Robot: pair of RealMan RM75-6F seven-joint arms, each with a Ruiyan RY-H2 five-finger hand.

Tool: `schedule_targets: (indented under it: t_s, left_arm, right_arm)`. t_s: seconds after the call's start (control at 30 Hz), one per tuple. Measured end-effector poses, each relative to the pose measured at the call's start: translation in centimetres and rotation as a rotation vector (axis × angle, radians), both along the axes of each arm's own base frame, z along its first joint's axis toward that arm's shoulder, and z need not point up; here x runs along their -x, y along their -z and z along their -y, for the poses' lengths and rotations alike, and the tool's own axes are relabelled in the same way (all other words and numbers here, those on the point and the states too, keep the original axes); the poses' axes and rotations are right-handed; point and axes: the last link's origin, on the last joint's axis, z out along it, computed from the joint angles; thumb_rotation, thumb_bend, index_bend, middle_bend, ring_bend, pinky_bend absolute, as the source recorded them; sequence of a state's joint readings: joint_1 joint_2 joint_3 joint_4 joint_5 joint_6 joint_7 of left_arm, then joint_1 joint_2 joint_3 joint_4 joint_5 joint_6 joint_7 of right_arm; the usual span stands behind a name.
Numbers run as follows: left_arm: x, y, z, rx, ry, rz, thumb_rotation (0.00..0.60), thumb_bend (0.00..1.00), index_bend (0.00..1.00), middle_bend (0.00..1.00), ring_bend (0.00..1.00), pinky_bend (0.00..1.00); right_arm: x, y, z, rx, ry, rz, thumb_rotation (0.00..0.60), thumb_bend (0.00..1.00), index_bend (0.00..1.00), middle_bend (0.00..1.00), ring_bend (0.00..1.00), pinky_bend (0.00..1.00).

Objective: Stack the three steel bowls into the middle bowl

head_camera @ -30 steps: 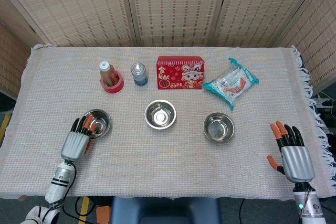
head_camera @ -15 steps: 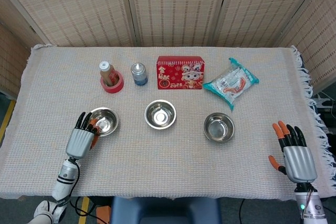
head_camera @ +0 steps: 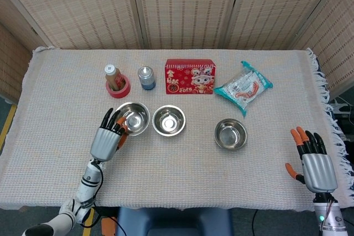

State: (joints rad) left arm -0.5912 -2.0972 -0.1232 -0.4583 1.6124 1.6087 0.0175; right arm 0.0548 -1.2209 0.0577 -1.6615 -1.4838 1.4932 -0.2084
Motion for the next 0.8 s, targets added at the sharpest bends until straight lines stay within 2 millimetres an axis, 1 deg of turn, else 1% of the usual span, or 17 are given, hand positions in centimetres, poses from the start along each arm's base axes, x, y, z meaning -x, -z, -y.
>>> schedule_targets:
  t_s: [0.13, 0.23, 0.33, 0.37, 0.4, 0.43, 0.5, 0.57, 0.6, 0.63, 0.67, 0.7, 0.8]
  left_arm:
    - [-3.3, 2.2, -1.1, 0.056, 0.027, -0.012, 0.600, 0.45, 0.85, 0.33, 0.14, 0.13]
    - [-5.4, 3.6, -1.8, 0.087, 0.039, -0.028, 0.600, 0.45, 0.85, 0.33, 0.14, 0.12]
    - [-6.8, 4.8, -2.3, 0.114, 0.035, -0.033, 0.600, 0.45, 0.84, 0.33, 0.14, 0.13]
    - [-7.0, 5.0, -2.4, 0.118, 0.032, -0.034, 0.600, 0.45, 0.83, 0.32, 0.14, 0.13]
    - [-7.3, 5.2, -2.6, 0.121, 0.030, -0.037, 0.600, 0.45, 0.79, 0.32, 0.13, 0.13]
    - [-7.4, 5.5, -2.7, 0.125, 0.024, -0.044, 0.600, 0.45, 0.71, 0.29, 0.12, 0.13]
    - [-7.5, 5.8, -2.8, 0.134, 0.011, -0.057, 0.600, 0.45, 0.52, 0.25, 0.08, 0.12]
    - [-7.4, 6.3, -3.0, 0.145, -0.010, -0.078, 0.600, 0.45, 0.30, 0.20, 0.05, 0.12]
    - [-7.4, 6.5, -3.1, 0.150, -0.022, -0.089, 0.600, 0.45, 0.17, 0.16, 0.02, 0.12]
    - [-7.2, 6.7, -3.2, 0.158, -0.040, -0.105, 0.600, 0.45, 0.07, 0.13, 0.01, 0.12]
    - [-7.1, 6.9, -3.3, 0.165, -0.053, -0.117, 0.600, 0.44, 0.03, 0.11, 0.00, 0.11]
    - [-7.0, 7.0, -3.3, 0.171, -0.063, -0.126, 0.600, 0.44, 0.00, 0.08, 0.00, 0.11]
    - [-6.9, 7.0, -3.2, 0.189, -0.075, -0.123, 0.600, 0.44, 0.00, 0.05, 0.00, 0.11]
  right_arm:
    - [0.2, -0.3, 0.1, 0.007, 0.008, 0.009, 0.600, 0.16, 0.00, 0.00, 0.00, 0.00]
    - [0.4, -0.5, 0.2, 0.012, 0.022, 0.012, 0.600, 0.16, 0.00, 0.00, 0.00, 0.00]
    - [0.7, -0.8, 0.4, 0.021, 0.035, 0.017, 0.600, 0.16, 0.00, 0.00, 0.00, 0.00]
    - [0.8, -0.9, 0.5, 0.024, 0.039, 0.018, 0.600, 0.16, 0.00, 0.00, 0.00, 0.00]
    - [0.8, -1.0, 0.6, 0.027, 0.041, 0.019, 0.600, 0.16, 0.00, 0.00, 0.00, 0.00]
    - [0.9, -1.0, 0.6, 0.029, 0.043, 0.020, 0.600, 0.16, 0.00, 0.00, 0.00, 0.00]
    - [1.0, -1.1, 0.7, 0.031, 0.047, 0.022, 0.600, 0.16, 0.00, 0.00, 0.00, 0.00]
    - [1.0, -1.0, 0.7, 0.025, 0.048, 0.021, 0.600, 0.16, 0.00, 0.00, 0.00, 0.00]
    - [1.0, -0.9, 0.7, 0.021, 0.048, 0.021, 0.600, 0.16, 0.00, 0.00, 0.00, 0.00]
    - [1.0, -0.9, 0.7, 0.016, 0.046, 0.021, 0.600, 0.16, 0.00, 0.00, 0.00, 0.00]
    - [0.9, -0.8, 0.7, 0.010, 0.044, 0.019, 0.600, 0.16, 0.00, 0.00, 0.00, 0.00]
    - [0.9, -0.7, 0.7, 0.008, 0.042, 0.018, 0.600, 0.16, 0.00, 0.00, 0.00, 0.00]
    - [0.7, -0.4, 0.7, -0.002, 0.033, 0.012, 0.600, 0.16, 0.00, 0.00, 0.00, 0.00]
